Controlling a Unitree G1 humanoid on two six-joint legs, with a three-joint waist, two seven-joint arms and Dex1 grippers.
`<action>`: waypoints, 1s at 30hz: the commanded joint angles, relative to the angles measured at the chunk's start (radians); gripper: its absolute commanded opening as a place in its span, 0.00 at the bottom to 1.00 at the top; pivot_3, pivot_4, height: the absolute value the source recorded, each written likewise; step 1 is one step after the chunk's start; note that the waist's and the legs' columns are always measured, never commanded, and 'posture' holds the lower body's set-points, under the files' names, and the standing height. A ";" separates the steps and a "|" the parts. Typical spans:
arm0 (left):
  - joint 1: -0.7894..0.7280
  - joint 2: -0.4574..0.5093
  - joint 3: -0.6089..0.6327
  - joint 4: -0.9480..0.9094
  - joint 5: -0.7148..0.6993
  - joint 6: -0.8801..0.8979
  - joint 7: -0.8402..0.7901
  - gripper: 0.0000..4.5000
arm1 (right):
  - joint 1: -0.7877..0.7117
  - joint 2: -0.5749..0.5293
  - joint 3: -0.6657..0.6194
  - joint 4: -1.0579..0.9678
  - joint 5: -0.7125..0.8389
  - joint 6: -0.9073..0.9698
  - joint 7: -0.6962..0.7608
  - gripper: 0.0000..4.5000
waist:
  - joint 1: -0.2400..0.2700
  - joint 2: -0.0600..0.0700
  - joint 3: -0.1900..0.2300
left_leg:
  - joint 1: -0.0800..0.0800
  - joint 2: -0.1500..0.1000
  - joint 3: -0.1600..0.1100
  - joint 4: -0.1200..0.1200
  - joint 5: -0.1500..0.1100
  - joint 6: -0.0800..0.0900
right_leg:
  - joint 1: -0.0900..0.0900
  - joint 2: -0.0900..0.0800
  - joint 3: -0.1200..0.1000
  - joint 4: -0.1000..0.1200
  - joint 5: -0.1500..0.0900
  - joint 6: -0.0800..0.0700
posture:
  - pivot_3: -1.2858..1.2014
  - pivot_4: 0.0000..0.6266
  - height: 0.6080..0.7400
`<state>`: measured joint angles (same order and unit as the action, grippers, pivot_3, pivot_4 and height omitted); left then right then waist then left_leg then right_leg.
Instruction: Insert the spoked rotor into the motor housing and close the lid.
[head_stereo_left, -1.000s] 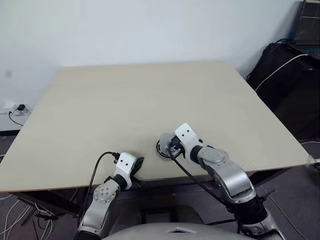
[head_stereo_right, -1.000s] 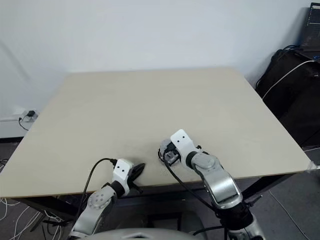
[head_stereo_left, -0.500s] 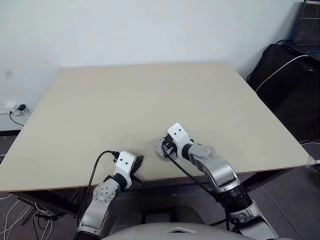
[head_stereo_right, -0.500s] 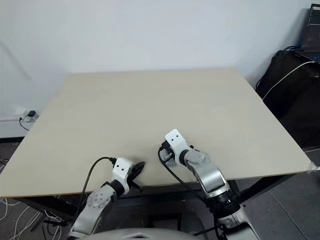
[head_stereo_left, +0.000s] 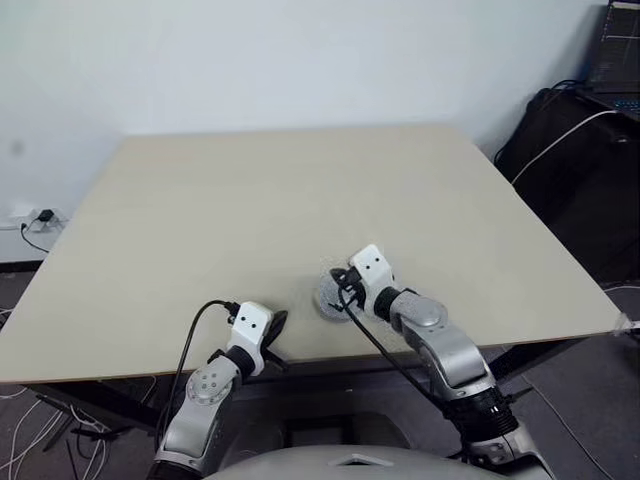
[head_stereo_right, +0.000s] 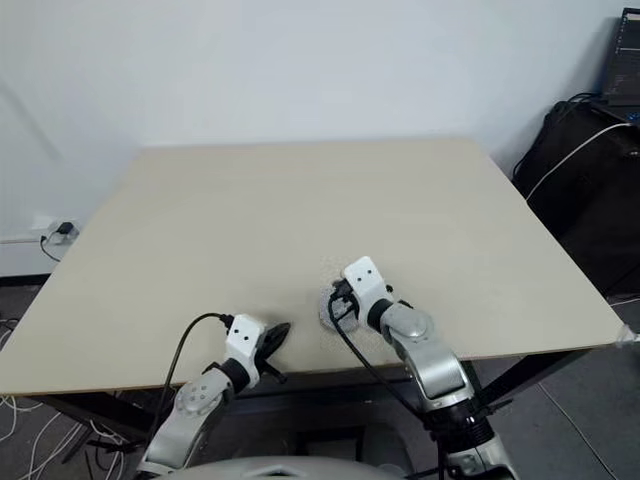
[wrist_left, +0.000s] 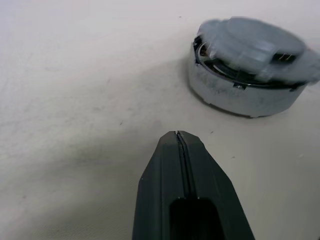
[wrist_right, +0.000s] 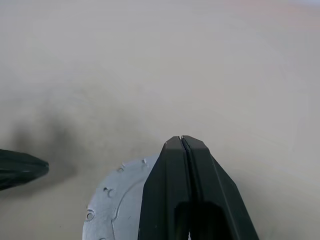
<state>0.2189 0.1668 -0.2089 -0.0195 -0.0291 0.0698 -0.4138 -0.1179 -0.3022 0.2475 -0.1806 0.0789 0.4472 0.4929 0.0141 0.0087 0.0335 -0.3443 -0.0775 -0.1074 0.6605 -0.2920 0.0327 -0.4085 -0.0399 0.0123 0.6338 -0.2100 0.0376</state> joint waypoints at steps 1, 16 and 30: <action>-0.013 0.000 -0.008 -0.073 -0.004 0.022 0.004 0.00 | 0.008 -0.043 0.006 -0.012 0.002 -0.080 0.068 0.14 | 0.001 0.000 0.000 | 0.000 0.000 0.000 0.000 0.000 0.000 | 0.000 0.000 0.000 0.000 0.000 0.000 | 0.52 0.00 1.00; -0.005 0.009 -0.006 -0.134 -0.005 0.074 0.007 0.00 | -0.044 -0.057 -0.015 0.182 0.031 -0.162 0.181 0.99 | 0.005 -0.001 0.001 | 0.000 0.000 0.001 0.000 0.000 0.001 | 0.001 0.000 0.001 0.000 0.000 0.000 | 0.52 0.00 1.00; -0.002 0.015 0.006 -0.127 -0.007 0.062 0.017 0.00 | -0.094 -0.058 0.039 0.286 0.010 -0.137 0.272 0.95 | 0.006 0.000 0.000 | 0.000 0.000 0.001 0.000 0.000 0.001 | 0.001 0.000 0.001 0.000 0.000 0.000 | 0.52 0.00 1.00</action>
<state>0.2225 0.1813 -0.2057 -0.1011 -0.0291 0.1481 -0.3986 -0.1915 -0.3591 0.2918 0.1090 0.0850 0.3001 0.7570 0.0200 0.0084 0.0338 -0.3445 -0.0774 -0.1062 0.6607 -0.2923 0.0334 -0.4073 -0.0398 0.0137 0.6336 -0.2097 0.0375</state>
